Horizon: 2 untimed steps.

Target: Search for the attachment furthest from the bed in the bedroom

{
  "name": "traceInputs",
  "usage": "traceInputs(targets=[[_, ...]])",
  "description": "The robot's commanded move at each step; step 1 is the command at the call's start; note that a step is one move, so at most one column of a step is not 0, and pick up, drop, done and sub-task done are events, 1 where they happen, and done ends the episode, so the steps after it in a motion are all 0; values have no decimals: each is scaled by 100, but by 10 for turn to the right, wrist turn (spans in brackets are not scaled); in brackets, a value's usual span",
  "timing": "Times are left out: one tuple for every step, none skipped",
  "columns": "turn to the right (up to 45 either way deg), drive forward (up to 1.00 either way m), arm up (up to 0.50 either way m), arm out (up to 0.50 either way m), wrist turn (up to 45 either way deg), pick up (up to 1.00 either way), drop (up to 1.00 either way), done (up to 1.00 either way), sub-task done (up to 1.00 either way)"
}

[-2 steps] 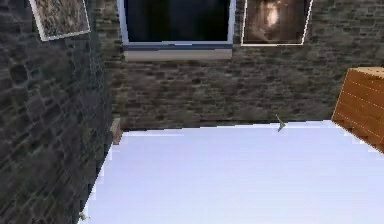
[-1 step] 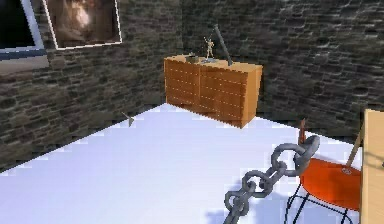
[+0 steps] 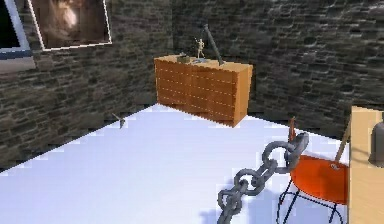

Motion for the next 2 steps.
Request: traceInputs(targets=[[-450,0,0,0,0,0,0,0,0],[-390,0,0,0,0,0,0,0,0]])
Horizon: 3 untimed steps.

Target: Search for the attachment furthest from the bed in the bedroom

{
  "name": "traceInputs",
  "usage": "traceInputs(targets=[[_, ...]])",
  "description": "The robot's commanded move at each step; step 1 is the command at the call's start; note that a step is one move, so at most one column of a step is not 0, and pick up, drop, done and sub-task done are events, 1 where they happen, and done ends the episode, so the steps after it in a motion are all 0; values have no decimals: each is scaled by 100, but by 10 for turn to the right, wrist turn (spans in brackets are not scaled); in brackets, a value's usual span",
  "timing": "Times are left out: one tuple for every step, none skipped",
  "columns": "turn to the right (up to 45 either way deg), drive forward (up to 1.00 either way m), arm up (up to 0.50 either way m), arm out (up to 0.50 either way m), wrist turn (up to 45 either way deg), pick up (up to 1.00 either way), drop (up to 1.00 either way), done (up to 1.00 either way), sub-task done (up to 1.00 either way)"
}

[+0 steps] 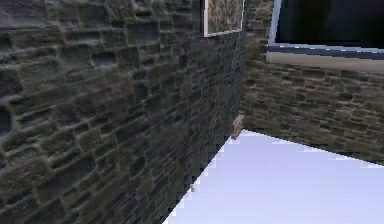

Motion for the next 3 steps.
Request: traceInputs(targets=[[0,5,0,0,0,0,0,0,0],[450,0,0,0,0,0,0,0,0],[330,0,0,0,0,0,0,0,0]])
